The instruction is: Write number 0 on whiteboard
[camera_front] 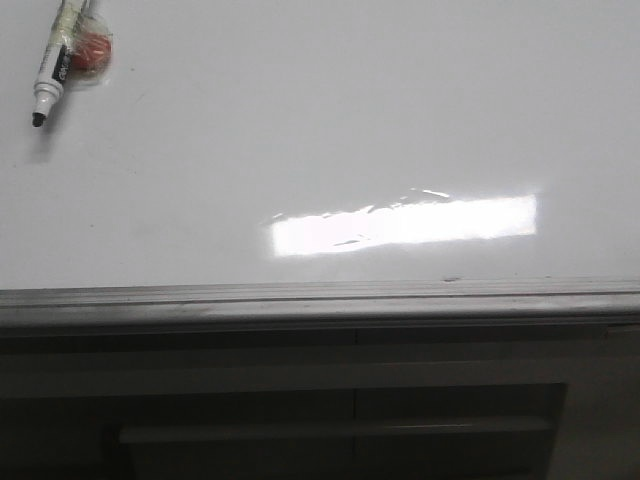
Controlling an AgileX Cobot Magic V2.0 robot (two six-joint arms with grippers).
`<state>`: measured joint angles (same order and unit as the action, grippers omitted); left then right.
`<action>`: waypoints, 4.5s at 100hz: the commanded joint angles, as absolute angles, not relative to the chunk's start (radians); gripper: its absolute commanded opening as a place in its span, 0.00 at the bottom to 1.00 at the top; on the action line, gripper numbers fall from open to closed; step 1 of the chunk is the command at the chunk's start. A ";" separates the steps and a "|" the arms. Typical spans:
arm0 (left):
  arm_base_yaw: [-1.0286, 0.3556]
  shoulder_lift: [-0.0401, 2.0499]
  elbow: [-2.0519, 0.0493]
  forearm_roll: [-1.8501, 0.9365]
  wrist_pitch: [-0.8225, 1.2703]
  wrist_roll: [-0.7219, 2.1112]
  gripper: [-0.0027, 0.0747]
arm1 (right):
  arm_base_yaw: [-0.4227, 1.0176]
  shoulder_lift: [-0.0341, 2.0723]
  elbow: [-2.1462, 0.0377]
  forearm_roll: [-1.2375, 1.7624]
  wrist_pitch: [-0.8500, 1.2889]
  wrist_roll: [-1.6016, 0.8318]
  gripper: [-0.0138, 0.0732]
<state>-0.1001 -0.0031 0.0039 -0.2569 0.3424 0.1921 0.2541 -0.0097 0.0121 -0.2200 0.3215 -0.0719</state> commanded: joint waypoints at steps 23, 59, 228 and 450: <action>-0.101 -0.032 0.037 -0.271 0.302 0.182 0.01 | 0.249 -0.029 0.025 -0.237 0.299 -0.070 0.09; -0.101 -0.032 0.037 -0.271 0.302 0.182 0.01 | 0.249 -0.029 0.025 -0.237 0.299 -0.070 0.09; -0.101 0.391 -0.474 -0.759 0.563 0.644 0.55 | 0.249 0.136 -0.454 0.158 0.423 0.072 0.65; -0.717 1.222 -0.904 -0.678 0.763 1.196 0.01 | 0.249 0.623 -0.765 0.922 0.911 -1.012 0.66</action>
<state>-0.6668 1.2637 -0.8805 -0.6464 0.8285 1.1321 0.2541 0.5661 -0.7015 0.8389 0.8952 -0.9046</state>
